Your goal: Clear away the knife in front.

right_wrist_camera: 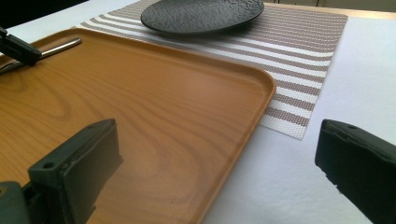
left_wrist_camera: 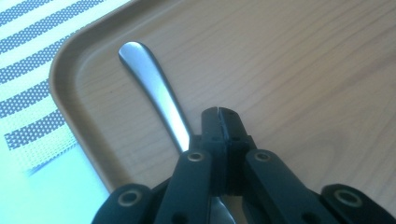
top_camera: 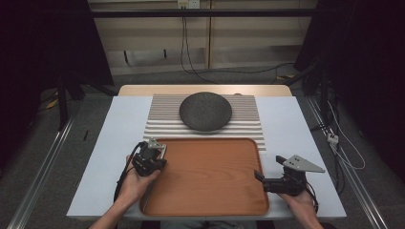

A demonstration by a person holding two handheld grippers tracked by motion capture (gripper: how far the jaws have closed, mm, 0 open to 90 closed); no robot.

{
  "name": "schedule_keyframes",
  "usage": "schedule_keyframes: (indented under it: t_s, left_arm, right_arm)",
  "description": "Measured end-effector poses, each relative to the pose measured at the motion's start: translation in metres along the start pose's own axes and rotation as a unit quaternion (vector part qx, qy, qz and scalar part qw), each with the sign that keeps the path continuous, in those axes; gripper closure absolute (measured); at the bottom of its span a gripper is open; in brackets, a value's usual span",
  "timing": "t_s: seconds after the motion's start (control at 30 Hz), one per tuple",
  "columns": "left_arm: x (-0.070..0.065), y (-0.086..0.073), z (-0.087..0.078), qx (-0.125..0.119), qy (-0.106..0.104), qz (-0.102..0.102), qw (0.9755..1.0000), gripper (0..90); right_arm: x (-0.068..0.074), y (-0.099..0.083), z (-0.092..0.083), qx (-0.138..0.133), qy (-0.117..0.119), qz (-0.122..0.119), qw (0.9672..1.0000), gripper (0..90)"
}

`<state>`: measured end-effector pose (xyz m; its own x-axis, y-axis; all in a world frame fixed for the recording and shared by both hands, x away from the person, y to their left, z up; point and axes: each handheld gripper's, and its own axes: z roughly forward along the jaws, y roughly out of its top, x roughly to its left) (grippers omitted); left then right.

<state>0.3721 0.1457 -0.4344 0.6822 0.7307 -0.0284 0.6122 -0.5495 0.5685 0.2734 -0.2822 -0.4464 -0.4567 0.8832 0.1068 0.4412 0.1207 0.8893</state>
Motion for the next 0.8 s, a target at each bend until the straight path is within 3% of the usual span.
schedule_keyframes:
  t_s: [0.17, 0.27, 0.5, 0.8]
  left_arm:
    - [0.005, -0.004, -0.003, 0.0, 0.0, -0.012, 0.9999, 90.0]
    - [0.007, -0.005, -0.004, 0.003, 0.002, -0.009, 1.0, 90.0]
    - [0.016, -0.009, -0.008, 0.007, -0.012, -0.023, 0.9996, 90.0]
    - [0.015, -0.009, -0.008, 0.006, -0.011, -0.019, 0.9997, 90.0]
  right_arm:
    - [0.001, 0.0, 0.001, 0.0, 0.002, -0.001, 1.0, 0.0]
    - [0.001, 0.0, 0.002, 0.002, 0.003, -0.002, 1.0, 0.0]
    - [0.0, 0.0, 0.002, 0.0, 0.002, -0.001, 1.0, 0.0]
    - [0.0, 0.001, 0.002, 0.0, 0.003, 0.0, 1.0, 0.0]
